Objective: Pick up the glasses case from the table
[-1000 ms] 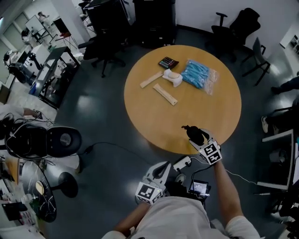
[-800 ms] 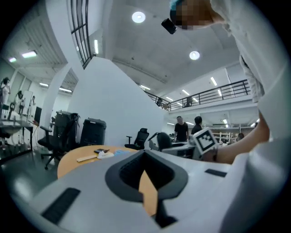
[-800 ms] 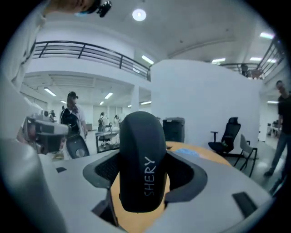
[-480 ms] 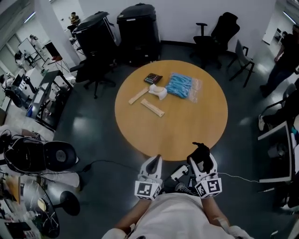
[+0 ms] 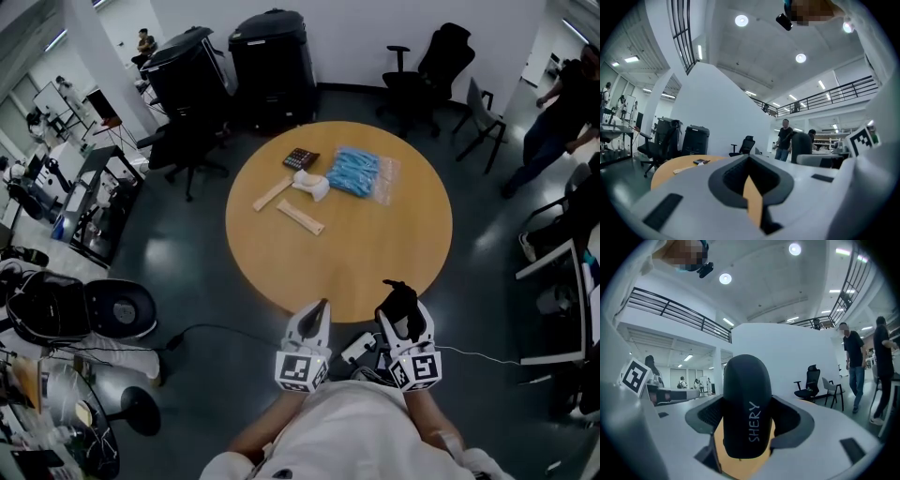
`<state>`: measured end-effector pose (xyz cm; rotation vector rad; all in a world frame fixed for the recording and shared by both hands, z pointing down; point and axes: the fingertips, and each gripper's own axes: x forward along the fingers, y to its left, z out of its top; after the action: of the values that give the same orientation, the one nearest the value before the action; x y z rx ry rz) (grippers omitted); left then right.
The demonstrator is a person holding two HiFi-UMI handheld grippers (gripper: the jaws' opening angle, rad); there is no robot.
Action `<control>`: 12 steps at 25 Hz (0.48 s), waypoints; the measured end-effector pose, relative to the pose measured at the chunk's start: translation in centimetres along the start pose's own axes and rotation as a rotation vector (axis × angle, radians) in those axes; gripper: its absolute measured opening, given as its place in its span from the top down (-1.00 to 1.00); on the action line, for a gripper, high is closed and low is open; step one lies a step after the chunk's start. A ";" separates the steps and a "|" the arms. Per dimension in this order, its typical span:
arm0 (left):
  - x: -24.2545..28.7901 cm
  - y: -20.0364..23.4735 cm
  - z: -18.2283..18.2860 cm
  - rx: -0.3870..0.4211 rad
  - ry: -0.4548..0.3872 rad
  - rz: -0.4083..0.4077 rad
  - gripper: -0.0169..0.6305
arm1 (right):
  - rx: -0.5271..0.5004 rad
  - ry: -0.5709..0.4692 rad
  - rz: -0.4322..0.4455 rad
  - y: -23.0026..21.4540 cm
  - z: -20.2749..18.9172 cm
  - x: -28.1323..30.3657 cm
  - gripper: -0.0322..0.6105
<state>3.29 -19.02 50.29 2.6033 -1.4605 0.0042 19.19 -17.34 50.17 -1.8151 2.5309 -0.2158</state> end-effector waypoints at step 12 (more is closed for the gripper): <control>0.8 -1.0 0.1 0.006 -0.003 -0.019 0.93 | 0.003 0.010 -0.010 -0.9 -0.5 0.3 -0.07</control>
<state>4.61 -19.21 50.10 2.6229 -1.4396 0.0027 19.84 -17.87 50.80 -1.8308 2.5276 -0.2288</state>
